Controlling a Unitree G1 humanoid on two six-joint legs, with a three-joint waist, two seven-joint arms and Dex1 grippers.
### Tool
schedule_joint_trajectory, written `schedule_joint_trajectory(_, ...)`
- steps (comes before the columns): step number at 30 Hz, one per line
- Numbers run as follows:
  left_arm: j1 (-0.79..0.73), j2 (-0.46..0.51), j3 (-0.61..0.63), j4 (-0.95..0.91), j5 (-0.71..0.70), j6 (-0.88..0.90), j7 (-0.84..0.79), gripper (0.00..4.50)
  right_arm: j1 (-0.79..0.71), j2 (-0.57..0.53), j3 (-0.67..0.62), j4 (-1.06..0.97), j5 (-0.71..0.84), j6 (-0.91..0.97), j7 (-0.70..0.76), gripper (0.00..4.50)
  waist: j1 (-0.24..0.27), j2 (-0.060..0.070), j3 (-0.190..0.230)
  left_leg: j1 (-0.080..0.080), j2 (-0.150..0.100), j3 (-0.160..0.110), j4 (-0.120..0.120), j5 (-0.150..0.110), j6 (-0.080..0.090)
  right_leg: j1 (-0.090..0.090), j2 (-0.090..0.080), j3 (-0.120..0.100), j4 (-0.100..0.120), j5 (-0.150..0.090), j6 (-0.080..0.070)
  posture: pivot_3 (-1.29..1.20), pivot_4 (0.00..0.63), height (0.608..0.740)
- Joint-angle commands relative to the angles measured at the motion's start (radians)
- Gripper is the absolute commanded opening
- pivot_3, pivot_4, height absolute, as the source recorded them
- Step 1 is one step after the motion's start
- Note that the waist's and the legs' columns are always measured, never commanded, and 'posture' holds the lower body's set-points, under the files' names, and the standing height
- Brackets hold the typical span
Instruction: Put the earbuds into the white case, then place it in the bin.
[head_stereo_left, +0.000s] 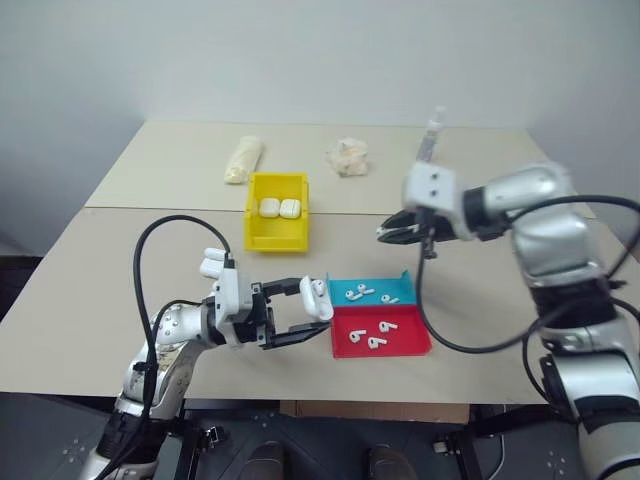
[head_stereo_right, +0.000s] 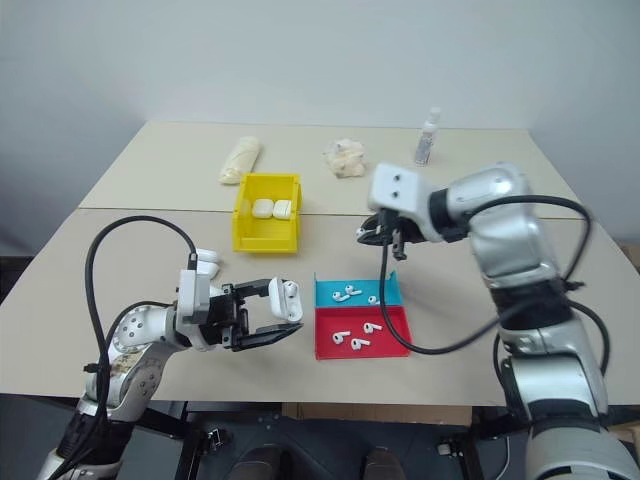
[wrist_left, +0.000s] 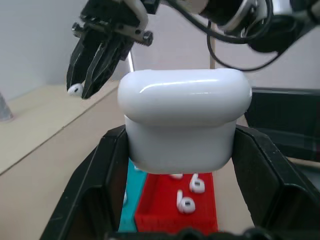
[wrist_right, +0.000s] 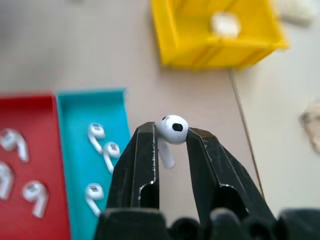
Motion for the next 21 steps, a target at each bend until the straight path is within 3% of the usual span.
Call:
schedule_joint_trajectory(1, -0.052, -0.026, -0.022, 0.014, -0.025, -0.004, -0.034, 2.77, 0.024, 0.016, -0.192, -0.259, 0.186, 0.296, -0.075, 0.72, -0.001, 0.000, 0.000, 0.000, 0.000, 0.000, 0.000, 0.000, 0.000, 0.000, 0.000, 0.000, 0.000, 0.000, 0.000, 0.00, 0.150, 0.740)
schedule_joint_trajectory(5, -0.117, -0.067, -0.036, 0.042, -0.040, 0.010, -0.046, 2.77, 0.062, 0.103, -0.403, -0.492, 0.395, 0.558, -0.174, 0.72, -0.004, 0.000, 0.000, 0.003, 0.000, 0.000, -0.001, 0.000, 0.000, 0.001, 0.000, 0.001, 0.001, 0.000, 0.000, 0.00, 0.150, 0.740)
schedule_joint_trajectory(8, -0.161, -0.097, -0.044, 0.052, -0.055, 0.017, -0.056, 2.77, 0.125, 0.251, -0.578, -0.621, 0.598, 0.630, -0.223, 0.72, -0.003, 0.000, 0.000, 0.003, 0.000, -0.001, 0.000, 0.000, 0.000, 0.002, 0.000, 0.001, 0.000, 0.000, 0.000, 0.00, 0.150, 0.740)
schedule_joint_trajectory(10, -0.181, -0.113, -0.048, 0.056, -0.053, 0.018, -0.059, 2.77, 0.201, 0.309, -0.628, -0.667, 0.699, 0.613, -0.251, 0.72, -0.002, 0.000, -0.001, 0.003, 0.000, -0.001, -0.001, 0.000, 0.001, 0.002, 0.000, 0.000, 0.000, 0.000, 0.000, 0.00, 0.150, 0.740)
schedule_joint_trajectory(17, -0.225, -0.149, -0.052, 0.079, -0.035, 0.020, -0.052, 2.77, 0.388, 0.350, -0.564, -0.698, 0.846, 0.484, -0.401, 0.72, -0.002, 0.000, -0.001, 0.004, -0.001, -0.001, 0.000, 0.000, 0.001, 0.002, 0.000, 0.001, 0.001, 0.000, 0.000, 0.00, 0.150, 0.740)
schedule_joint_trajectory(21, -0.222, -0.157, -0.051, 0.065, -0.036, 0.030, -0.038, 2.77, 0.454, 0.319, -0.476, -0.681, 0.845, 0.370, -0.440, 0.72, -0.011, 0.000, -0.001, 0.004, -0.001, -0.001, -0.001, 0.000, 0.001, 0.002, 0.000, 0.001, 0.000, 0.000, 0.000, 0.00, 0.150, 0.740)
